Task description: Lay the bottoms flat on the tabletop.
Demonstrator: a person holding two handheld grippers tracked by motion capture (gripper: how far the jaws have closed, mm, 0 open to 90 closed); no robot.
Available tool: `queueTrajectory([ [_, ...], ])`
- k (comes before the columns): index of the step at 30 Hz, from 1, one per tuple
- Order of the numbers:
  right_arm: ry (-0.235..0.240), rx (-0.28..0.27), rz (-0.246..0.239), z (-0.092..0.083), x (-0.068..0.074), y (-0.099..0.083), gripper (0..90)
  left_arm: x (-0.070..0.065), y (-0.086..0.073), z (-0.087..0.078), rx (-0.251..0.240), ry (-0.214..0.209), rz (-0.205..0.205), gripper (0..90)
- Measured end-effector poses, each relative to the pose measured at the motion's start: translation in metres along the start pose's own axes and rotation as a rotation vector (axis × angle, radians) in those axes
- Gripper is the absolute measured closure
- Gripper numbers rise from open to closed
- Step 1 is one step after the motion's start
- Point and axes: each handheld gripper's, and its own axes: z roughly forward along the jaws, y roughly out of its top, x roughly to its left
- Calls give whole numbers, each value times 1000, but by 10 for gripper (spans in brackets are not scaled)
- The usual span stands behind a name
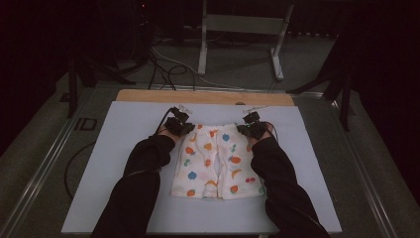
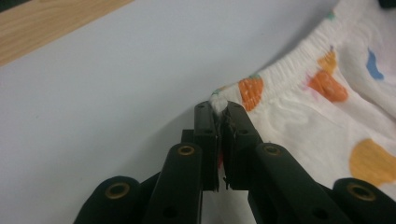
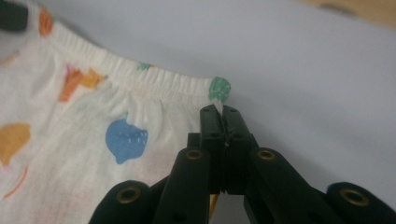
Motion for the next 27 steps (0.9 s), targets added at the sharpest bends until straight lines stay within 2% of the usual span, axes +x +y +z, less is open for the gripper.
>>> queueTrajectory([
  [2, -17, -4, 1, 1, -2, 5, 894, 1, 1, 2, -3, 4, -16, 864],
  [9, -27, -8, 32, 10, -9, 20, 895, 7, 7, 5, -29, 49, -33, 864],
  [11, -31, -4, 26, 12, -10, 23, 895, 9, 10, 7, -36, 52, -40, 864],
  [15, -56, 5, 21, 14, -13, 29, 894, 9, 17, 10, -51, 70, -34, 862],
  [20, -58, -4, 44, 12, -19, 39, 894, 9, 23, 13, -55, 84, -29, 861],
  [24, -70, 8, 35, 13, -21, 42, 889, 9, 26, 15, -74, 93, -20, 855],
  [25, -77, 9, 35, 13, -21, 42, 877, 8, 26, 15, -84, 95, -10, 851],
  [26, -84, 6, 36, 13, -21, 42, 788, 8, 26, 15, -90, 94, -11, 832],
  [27, -72, 10, 53, 15, -21, 43, 680, 8, 27, 15, -95, 80, -24, 765],
])
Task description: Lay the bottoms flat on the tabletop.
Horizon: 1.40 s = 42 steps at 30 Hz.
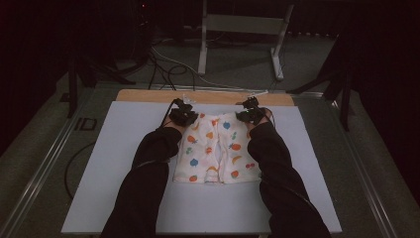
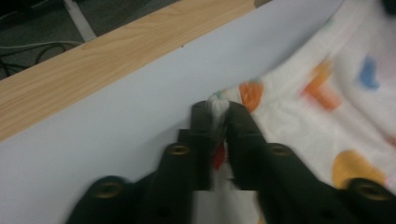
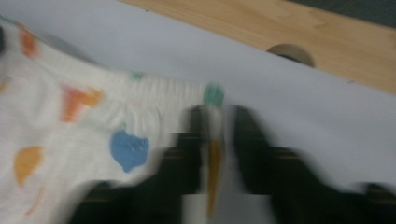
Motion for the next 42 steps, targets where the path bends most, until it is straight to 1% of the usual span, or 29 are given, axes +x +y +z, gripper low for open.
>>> queueTrajectory([
  [1, 4, -4, 3, 1, 0, 0, 628, 0, 1, 0, 12, -3, -18, 628],
  [2, -4, -8, 0, 0, 1, 1, 578, 1, 2, -1, 20, 10, -30, 524],
  [3, 3, -4, -3, 0, 2, 1, 521, 1, 2, -2, 9, 15, -38, 451],
  [4, 15, -1, -4, 0, 3, 2, 486, 1, 2, -2, 9, 15, -38, 393],
  [5, 16, -6, -17, -1, 4, 2, 439, 2, 4, -5, 5, 2, -56, 322],
  [6, 17, -9, -22, -2, 5, 3, 405, 2, 4, -7, 4, -13, -60, 285],
  [8, 29, -18, -19, -4, 6, 3, 356, 0, 5, -11, -5, -41, -51, 186],
  [11, 44, -34, -11, -8, 9, 3, 235, -4, 8, -17, -2, -84, -41, 120],
  [12, 65, -39, -13, -10, 11, 3, 182, -6, 8, -19, 0, -101, -32, 87],
  [13, 65, -39, -13, -10, 11, 3, 182, -6, 8, -19, 0, -101, -32, 58],
  [14, 85, -41, -17, -11, 12, 3, 144, -8, 9, -23, 1, -125, -20, 58],
  [15, 100, -46, -32, -14, 14, 3, 138, -10, 10, -27, -8, -140, -22, 11],
  [16, 104, -36, -47, -17, 16, 3, 132, -11, 10, -30, -17, -150, -25, 8],
  [17, 102, -41, -54, -19, 18, 3, 133, -11, 10, -34, -22, -158, -29, 6],
  [18, 116, -54, -63, -22, 19, 3, 133, -12, 10, -37, -27, -171, -28, 5],
  [19, 130, -59, -66, -25, 20, 4, 132, -12, 9, -41, -37, -190, -23, 5],
  [20, 137, -62, -77, -27, 22, 4, 132, -12, 8, -45, -41, -192, -11, 5],
  [21, 148, -67, -95, -29, 24, 5, 133, -13, 7, -48, -44, -197, -2, 5],
  [23, 173, -73, -130, -34, 29, 6, 133, -13, 4, -55, -56, -222, 4, 5],
  [25, 209, -77, -141, -38, 34, 7, 135, -13, 1, -62, -62, -249, 18, 5],
  [26, 217, -76, -148, -40, 37, 7, 136, -13, -1, -64, -56, -254, 30, 4],
  [28, 263, -64, -168, -42, 42, 7, 133, -12, -4, -72, -62, -263, 47, 4],
  [30, 254, -60, -175, -43, 45, 6, 133, -12, -6, -75, -72, -269, 43, 4],
  [31, 259, -62, -183, -44, 47, 5, 127, -10, -10, -83, -79, -280, 41, 4],
  [32, 263, -68, -191, -47, 51, 2, 114, -10, -12, -86, -81, -284, 47, 4],
  [34, 280, -78, -193, -51, 55, -2, 102, -11, -17, -93, -76, -289, 49, 4],
  [36, 289, -87, -194, -55, 59, -7, 97, -13, -22, -100, -84, -300, 52, 4],
  [39, 287, -97, -221, -61, 64, -15, 94, -18, -31, -108, -87, -318, 72, 4],
  [42, 308, -119, -236, -71, 68, -24, 94, -22, -40, -114, -87, -335, 93, 4],
])
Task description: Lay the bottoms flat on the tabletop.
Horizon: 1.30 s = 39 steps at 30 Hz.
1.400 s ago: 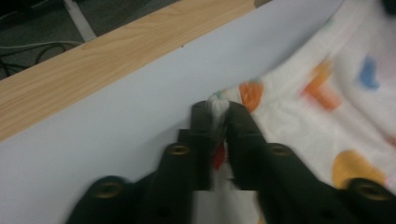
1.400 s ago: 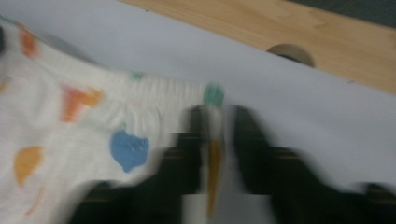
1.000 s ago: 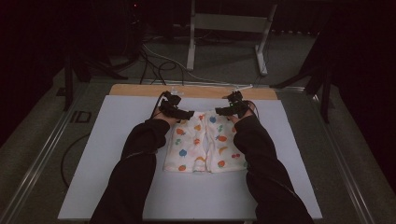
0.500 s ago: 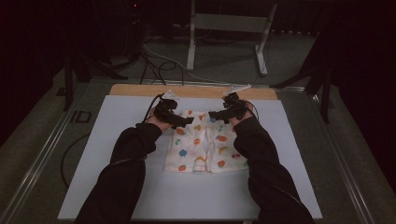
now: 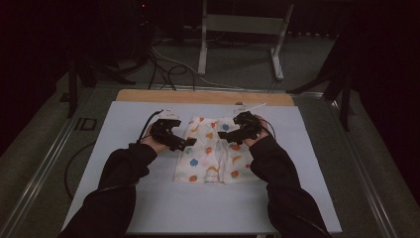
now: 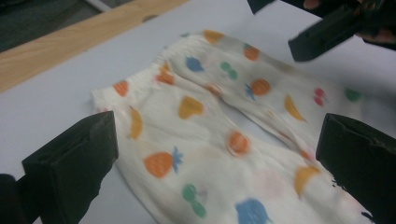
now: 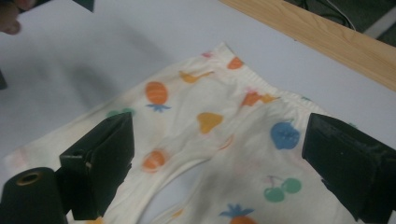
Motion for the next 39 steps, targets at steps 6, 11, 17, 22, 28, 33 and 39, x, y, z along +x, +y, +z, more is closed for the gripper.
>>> queueTrajectory([
  [6, 35, -31, -45, -18, 16, -18, 98, -10, -19, -9, -8, -34, 13, 4],
  [11, 69, -42, -47, -32, 26, -38, 97, -21, -35, -15, -3, -23, 35, 4],
  [17, 89, -71, -70, -42, 36, -71, 95, -38, -56, -25, 0, -47, 74, 4],
  [22, 90, -74, -87, -54, 43, -91, 95, -49, -73, -38, 2, -66, 92, 4],
  [28, 94, -83, -90, -69, 51, -111, 95, -56, -92, -54, 0, -58, 75, 4],
  [33, 107, -88, -79, -80, 54, -124, 95, -57, -110, -71, 1, -39, 58, 4],
  [39, 107, -93, -55, -90, 53, -138, 94, -56, -134, -86, 36, 3, 37, 4],
])
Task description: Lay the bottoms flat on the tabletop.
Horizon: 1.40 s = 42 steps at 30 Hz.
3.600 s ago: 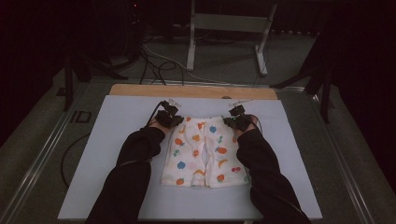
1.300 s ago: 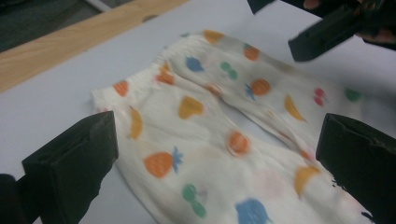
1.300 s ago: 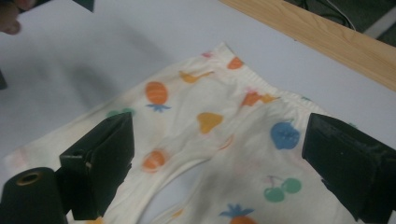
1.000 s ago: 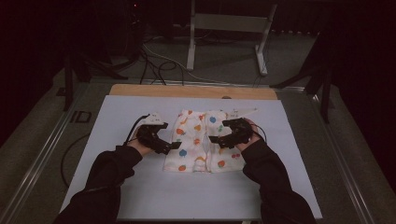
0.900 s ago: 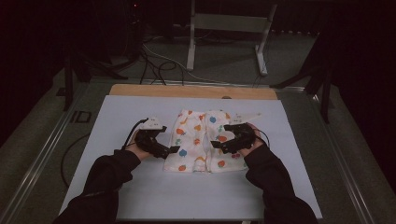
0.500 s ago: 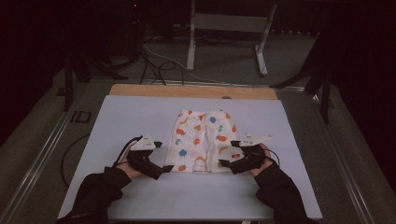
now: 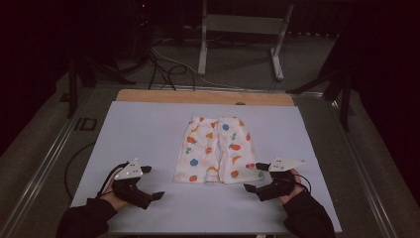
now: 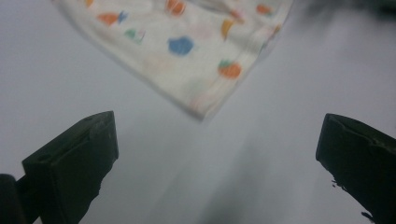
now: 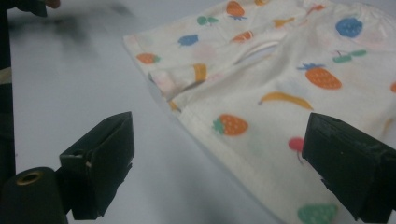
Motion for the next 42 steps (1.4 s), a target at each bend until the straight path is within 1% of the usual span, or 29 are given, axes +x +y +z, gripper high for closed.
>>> queueTrajectory([
  [2, -6, 12, -2, -3, 1, -6, 94, 1, -10, -4, 13, 17, -18, 4],
  [3, 5, 10, 4, -4, 1, -9, 94, 2, -14, -6, 23, 30, -15, 4],
  [5, 3, 24, 10, -8, 1, -15, 95, 2, -19, -9, 33, 28, -27, 4],
  [6, 3, 22, 12, -9, 2, -17, 94, 3, -22, -11, 34, 28, -32, 4],
  [7, 3, 24, 20, -11, 2, -20, 94, 3, -23, -14, 26, 37, -33, 4],
  [8, -9, 30, 16, -14, 2, -23, 94, 3, -24, -16, 19, 36, -43, 4],
  [9, -11, 34, 15, -15, 2, -25, 94, 4, -25, -18, 19, 40, -47, 4],
  [11, -24, 43, 23, -18, 1, -28, 94, 4, -27, -21, 18, 54, -46, 4],
  [14, -38, 55, 31, -22, 1, -34, 95, 6, -29, -22, 14, 60, -62, 4],
  [16, -41, 58, 30, -23, 1, -36, 94, 6, -30, -22, 15, 58, -60, 4],
  [17, -47, 59, 31, -24, 2, -38, 95, 5, -30, -21, 14, 50, -57, 4],
  [18, -53, 54, 56, -27, 1, -42, 94, 4, -29, -21, 11, 46, -56, 4],
  [21, -81, 41, 73, -29, -5, -47, 95, 3, -27, -21, 6, 49, -47, 4],
  [23, -99, 29, 84, -28, -8, -48, 95, 3, -27, -21, -3, 50, -52, 4],
  [25, -115, 20, 104, -26, -11, -46, 95, 4, -28, -20, -4, 49, -57, 4],
  [27, -117, 13, 102, -24, -11, -44, 95, 5, -29, -19, 2, 50, -63, 4],
  [29, -108, 15, 98, -21, -11, -42, 95, 5, -29, -18, 3, 50, -62, 4],
  [33, -92, 41, 83, -18, -7, -41, 95, 4, -28, -18, 2, 52, -58, 4],
  [34, -98, 41, 80, -18, -7, -41, 95, 4, -28, -18, 1, 50, -59, 4],
  [36, -90, 36, 85, -19, -7, -41, 95, 3, -28, -18, 2, 54, -53, 4],
  [42, -89, 39, 74, -19, -5, -41, 95, 4, -28, -19, -4, 56, -56, 4],
])
